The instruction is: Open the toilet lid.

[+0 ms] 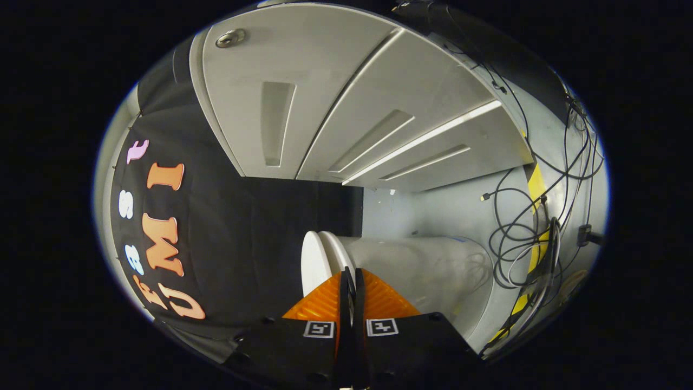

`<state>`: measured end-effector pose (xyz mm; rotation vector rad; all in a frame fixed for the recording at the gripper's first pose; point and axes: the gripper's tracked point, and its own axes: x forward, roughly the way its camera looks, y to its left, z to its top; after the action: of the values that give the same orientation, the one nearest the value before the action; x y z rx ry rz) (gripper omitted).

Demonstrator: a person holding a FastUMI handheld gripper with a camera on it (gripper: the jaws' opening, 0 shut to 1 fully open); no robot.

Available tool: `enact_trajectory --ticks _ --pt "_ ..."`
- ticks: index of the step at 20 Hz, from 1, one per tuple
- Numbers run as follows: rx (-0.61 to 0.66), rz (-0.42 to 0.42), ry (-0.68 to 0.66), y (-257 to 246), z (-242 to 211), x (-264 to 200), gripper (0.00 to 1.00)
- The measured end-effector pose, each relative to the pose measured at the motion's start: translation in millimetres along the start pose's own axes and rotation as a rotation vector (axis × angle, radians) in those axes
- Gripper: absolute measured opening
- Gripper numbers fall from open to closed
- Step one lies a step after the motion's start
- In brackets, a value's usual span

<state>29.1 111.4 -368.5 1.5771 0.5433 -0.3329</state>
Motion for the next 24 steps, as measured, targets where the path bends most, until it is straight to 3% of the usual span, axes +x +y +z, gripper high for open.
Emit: enact_trajectory --ticks 3,10,14,20,24 --pt "0.013 0.002 0.003 1.6 0.3 -2.4 0.08" --pt "-0.24 0.034 -0.028 45.6 -4.3 -16.6 0.08" --pt "-0.365 -0.004 -0.043 58.0 -11.1 -20.0 0.08" --pt "-0.581 0.059 -0.194 123.3 -8.8 -20.7 0.08" --pt "-0.663 0.105 -0.192 162.0 -27.8 -28.9 0.08"
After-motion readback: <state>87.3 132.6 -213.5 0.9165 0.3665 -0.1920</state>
